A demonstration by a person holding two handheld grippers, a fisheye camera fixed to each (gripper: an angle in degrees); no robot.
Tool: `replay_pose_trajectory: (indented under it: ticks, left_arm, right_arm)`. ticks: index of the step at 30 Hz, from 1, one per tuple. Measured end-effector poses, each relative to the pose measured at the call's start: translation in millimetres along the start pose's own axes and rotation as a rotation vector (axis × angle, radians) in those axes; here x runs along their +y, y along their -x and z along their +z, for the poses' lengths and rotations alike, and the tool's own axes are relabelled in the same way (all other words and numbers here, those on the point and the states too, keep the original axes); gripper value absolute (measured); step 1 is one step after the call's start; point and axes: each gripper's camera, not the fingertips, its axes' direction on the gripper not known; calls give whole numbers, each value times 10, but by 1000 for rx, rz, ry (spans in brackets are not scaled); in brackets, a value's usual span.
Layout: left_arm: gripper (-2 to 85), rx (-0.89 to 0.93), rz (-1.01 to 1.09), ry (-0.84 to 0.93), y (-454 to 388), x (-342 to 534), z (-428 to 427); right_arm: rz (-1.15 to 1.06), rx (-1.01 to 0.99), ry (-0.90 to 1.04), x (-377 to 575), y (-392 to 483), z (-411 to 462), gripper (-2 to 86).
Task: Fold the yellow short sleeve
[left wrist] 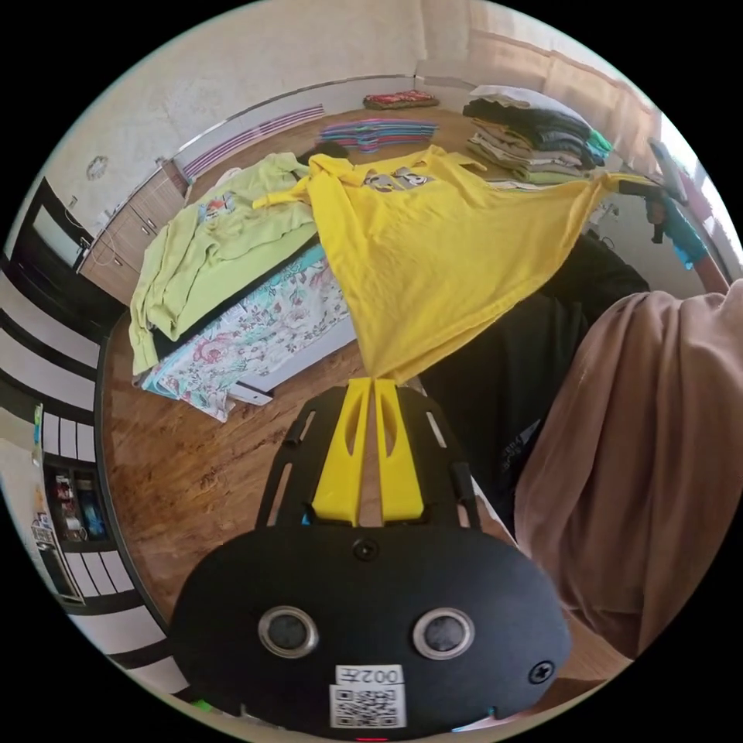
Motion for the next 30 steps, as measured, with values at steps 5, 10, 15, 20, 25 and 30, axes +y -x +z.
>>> replay_pose_trajectory:
  ticks: [5, 10, 15, 20, 25, 30]
  left_arm:
    - [-10, -24, 48, 38, -20, -38, -2]
    - [-10, 17, 12, 68, -19, 6, 252]
    - [-10, 44, -26, 87, 59, -12, 397]
    - [-10, 35, -31, 95, 113, -69, 424]
    - [-10, 30, -32, 102, 121, -91, 472]
    - [-10, 25, -32, 98, 160, -127, 475]
  right_arm:
    - [-53, 39, 150, 339, 146, -10, -8]
    - [59, 41, 275, 805, 65, 317, -6]
    - [94, 33, 145, 861, 220, 313, 34]
    - [82, 55, 120, 805, 405, 512, 78]
    - [110, 80, 127, 829, 485, 733, 72]
    - [154, 142, 101, 807, 557, 753, 33]
